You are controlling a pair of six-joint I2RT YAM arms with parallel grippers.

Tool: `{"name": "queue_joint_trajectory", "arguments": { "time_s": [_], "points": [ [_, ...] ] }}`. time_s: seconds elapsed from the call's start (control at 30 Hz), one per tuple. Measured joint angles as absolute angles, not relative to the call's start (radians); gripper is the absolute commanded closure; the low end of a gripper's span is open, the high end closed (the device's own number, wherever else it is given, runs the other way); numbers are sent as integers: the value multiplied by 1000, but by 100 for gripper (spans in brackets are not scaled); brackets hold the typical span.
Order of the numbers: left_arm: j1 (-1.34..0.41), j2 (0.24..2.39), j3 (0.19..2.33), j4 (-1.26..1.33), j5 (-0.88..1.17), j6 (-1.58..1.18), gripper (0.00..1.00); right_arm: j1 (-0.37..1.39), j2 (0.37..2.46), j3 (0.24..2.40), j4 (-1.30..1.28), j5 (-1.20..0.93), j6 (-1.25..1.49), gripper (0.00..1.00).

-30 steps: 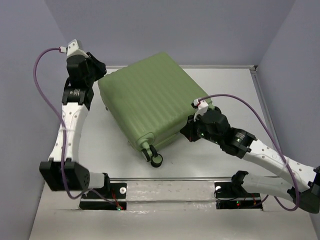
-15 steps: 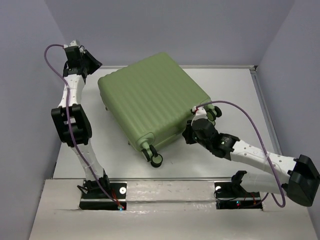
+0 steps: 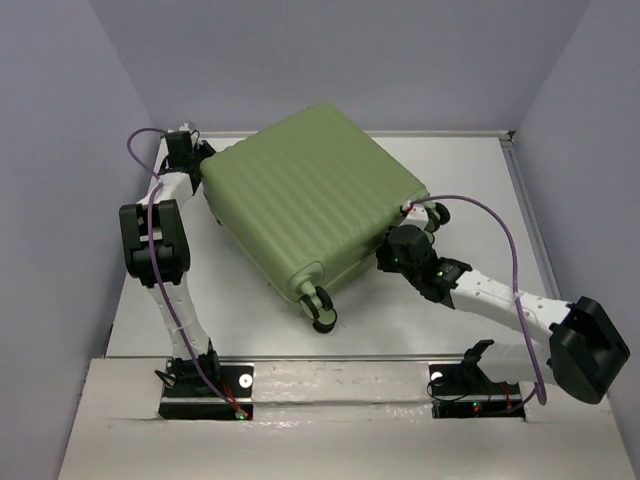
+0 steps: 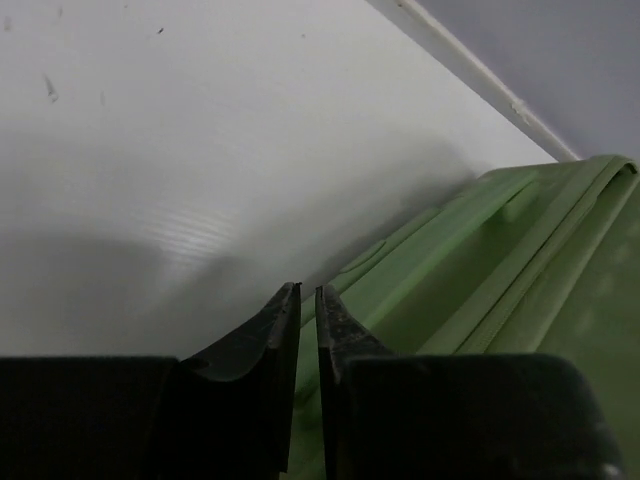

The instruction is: Pack the luggage

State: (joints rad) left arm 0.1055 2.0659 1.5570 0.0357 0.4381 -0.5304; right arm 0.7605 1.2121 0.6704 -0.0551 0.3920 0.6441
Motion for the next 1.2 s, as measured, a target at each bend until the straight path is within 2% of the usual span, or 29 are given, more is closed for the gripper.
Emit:
{"name": "queue_joint_trajectory", "arguments": {
  "time_s": [0.1, 0.27, 0.47, 0.53, 0.57, 0.67, 0.7, 0.8, 0.93, 1.1, 1.2],
  "points": [
    [114, 2001, 1383, 179, 412, -585, 82, 712, 1238, 678, -42, 358, 636, 93],
    [120, 1799, 1051, 397, 331, -673, 83, 591, 1356, 765, -50, 303, 620, 93],
    [108, 1421, 639, 455, 159, -752, 82, 407, 1611, 1036, -82, 118, 583, 88],
    [73, 1260, 535, 409, 108, -742, 81, 362, 1711, 1172, -127, 28, 531, 79],
    [52, 1173, 484, 369, 81, -730, 79, 341, 1772, 1246, -145, -14, 504, 70],
    [-34, 966, 383, 291, 1, -701, 79, 300, 1919, 1451, -217, -100, 464, 54],
    [-74, 907, 363, 270, -4, -691, 79, 291, 1975, 1535, -248, -118, 453, 44],
    [-199, 757, 302, 193, -56, -677, 79, 281, 2134, 1774, -290, -154, 441, 25],
    [-348, 623, 234, 118, -90, -712, 79, 279, 2257, 2059, -339, -207, 463, 8],
    [-482, 574, 223, 91, -44, -770, 78, 295, 2259, 2244, -399, -309, 496, 3],
    [-524, 579, 226, 103, 3, -788, 78, 337, 2217, 2295, -437, -387, 487, 9]
  ]
}}
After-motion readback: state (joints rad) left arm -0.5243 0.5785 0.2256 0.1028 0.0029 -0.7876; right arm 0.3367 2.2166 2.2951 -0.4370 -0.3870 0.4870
